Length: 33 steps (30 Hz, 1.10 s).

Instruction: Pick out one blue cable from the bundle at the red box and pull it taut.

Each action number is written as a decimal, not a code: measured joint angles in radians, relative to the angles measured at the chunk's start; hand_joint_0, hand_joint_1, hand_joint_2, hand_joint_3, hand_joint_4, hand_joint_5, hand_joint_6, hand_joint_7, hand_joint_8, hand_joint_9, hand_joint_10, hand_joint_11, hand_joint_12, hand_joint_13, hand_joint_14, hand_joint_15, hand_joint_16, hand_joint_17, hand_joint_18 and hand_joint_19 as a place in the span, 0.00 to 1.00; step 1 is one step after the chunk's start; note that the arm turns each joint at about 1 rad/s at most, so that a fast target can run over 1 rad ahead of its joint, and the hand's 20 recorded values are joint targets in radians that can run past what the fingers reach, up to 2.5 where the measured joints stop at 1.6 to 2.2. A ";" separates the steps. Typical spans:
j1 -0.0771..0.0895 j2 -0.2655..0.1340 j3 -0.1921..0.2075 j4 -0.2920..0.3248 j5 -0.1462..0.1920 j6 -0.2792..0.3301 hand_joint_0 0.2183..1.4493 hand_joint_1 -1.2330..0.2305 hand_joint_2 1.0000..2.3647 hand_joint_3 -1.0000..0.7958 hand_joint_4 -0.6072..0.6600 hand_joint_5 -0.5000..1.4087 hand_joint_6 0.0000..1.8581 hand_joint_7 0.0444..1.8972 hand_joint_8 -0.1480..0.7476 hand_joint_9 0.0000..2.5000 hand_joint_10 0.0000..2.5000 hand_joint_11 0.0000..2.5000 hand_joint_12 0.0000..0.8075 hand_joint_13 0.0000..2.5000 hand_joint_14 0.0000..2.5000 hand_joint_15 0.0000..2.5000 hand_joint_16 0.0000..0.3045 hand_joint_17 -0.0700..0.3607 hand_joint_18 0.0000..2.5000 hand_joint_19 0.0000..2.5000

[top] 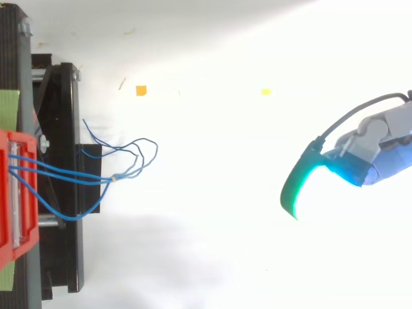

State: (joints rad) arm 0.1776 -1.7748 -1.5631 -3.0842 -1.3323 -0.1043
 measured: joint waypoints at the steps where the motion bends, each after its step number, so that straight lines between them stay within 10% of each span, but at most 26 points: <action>1: 0.000 0.000 0.000 -0.002 0.000 0.000 0.25 0.45 0.00 0.29 0.63 0.17 0.27 0.38 0.47 0.28 0.00 0.06 0.41 0.21 0.00 0.05 0.13 0.36 0.13 0.09; 14: 0.010 -0.074 0.000 0.070 0.086 -0.012 0.25 0.41 0.00 0.28 0.64 0.17 0.27 0.38 0.48 0.28 0.00 0.06 0.42 0.20 0.00 0.05 0.13 0.37 0.13 0.10; 33: 0.011 -0.277 0.005 0.423 0.138 -0.164 0.26 0.40 0.00 0.29 0.65 0.17 0.27 0.39 0.47 0.29 0.00 0.07 0.41 0.20 0.00 0.06 0.13 0.36 0.13 0.11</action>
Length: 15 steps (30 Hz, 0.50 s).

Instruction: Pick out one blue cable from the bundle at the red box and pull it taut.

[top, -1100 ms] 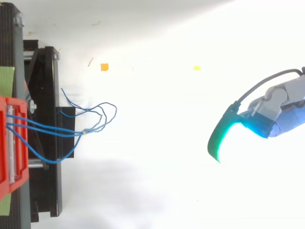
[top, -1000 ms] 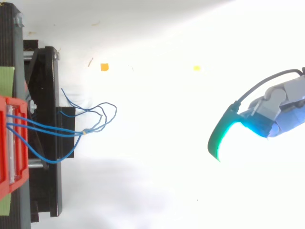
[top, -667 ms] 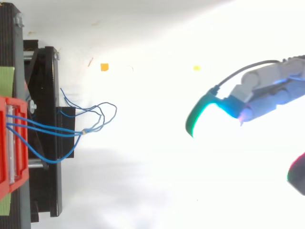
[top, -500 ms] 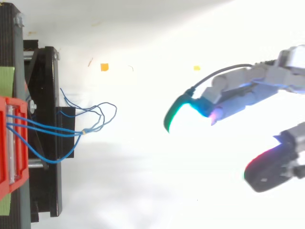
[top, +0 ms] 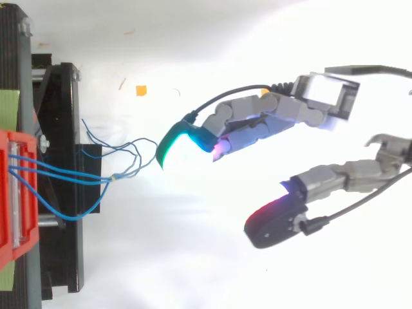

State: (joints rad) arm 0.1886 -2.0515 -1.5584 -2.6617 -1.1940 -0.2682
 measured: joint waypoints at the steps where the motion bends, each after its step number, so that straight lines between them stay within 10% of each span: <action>1: 0.000 -0.008 0.001 0.010 0.001 -0.009 0.26 0.40 0.00 0.29 0.65 0.17 0.27 0.39 0.47 0.29 0.00 0.07 0.41 0.20 0.00 0.06 0.13 0.36 0.13 0.11; 15: 0.010 -0.063 0.008 0.132 0.094 -0.265 0.26 0.41 0.00 0.29 0.66 0.17 0.27 0.39 0.48 0.30 0.00 0.08 0.41 0.21 0.00 0.06 0.13 0.36 0.13 0.11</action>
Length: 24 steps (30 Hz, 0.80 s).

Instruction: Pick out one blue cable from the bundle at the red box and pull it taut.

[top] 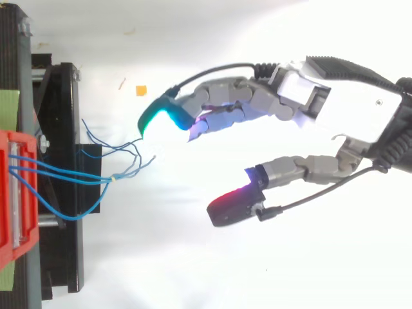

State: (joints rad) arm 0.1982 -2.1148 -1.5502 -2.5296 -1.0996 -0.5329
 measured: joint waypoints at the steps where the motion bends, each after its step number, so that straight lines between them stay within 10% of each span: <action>1: 0.001 -0.005 0.000 0.001 0.009 -0.011 0.26 0.42 0.00 0.29 0.65 0.17 0.27 0.39 0.48 0.30 0.00 0.08 0.41 0.21 0.00 0.06 0.13 0.36 0.13 0.11; 24: -0.009 -0.275 0.191 0.079 0.010 0.081 0.26 0.43 0.00 0.29 0.66 0.18 0.27 0.39 0.49 0.31 0.00 0.10 0.41 0.22 0.00 0.07 0.13 0.36 0.14 0.12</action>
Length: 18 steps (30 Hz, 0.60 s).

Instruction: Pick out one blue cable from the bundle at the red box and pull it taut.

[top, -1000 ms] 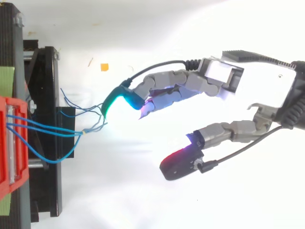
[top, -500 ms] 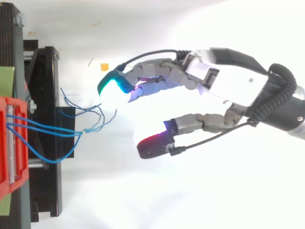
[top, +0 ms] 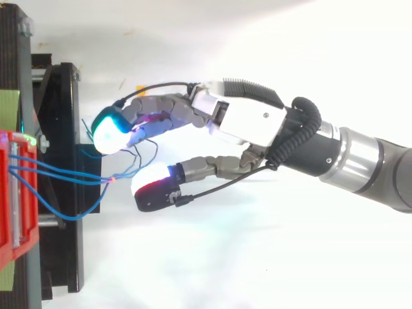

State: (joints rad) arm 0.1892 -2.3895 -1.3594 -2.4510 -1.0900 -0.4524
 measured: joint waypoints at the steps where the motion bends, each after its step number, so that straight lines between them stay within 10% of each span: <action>1: 0.000 -0.002 0.002 0.001 -0.001 0.002 0.26 0.43 0.00 0.29 0.66 0.18 0.27 0.39 0.49 0.31 0.00 0.10 0.41 0.22 0.00 0.07 0.13 0.36 0.14 0.12; 18: 0.001 -0.004 0.006 0.119 -0.064 0.008 0.23 0.43 0.00 0.28 0.67 0.18 0.27 0.44 0.50 0.32 0.00 0.11 0.44 0.24 0.00 0.09 0.14 0.38 0.16 0.14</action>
State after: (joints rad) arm 0.1901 -2.3939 -1.3534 -2.3318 -1.1542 -0.4448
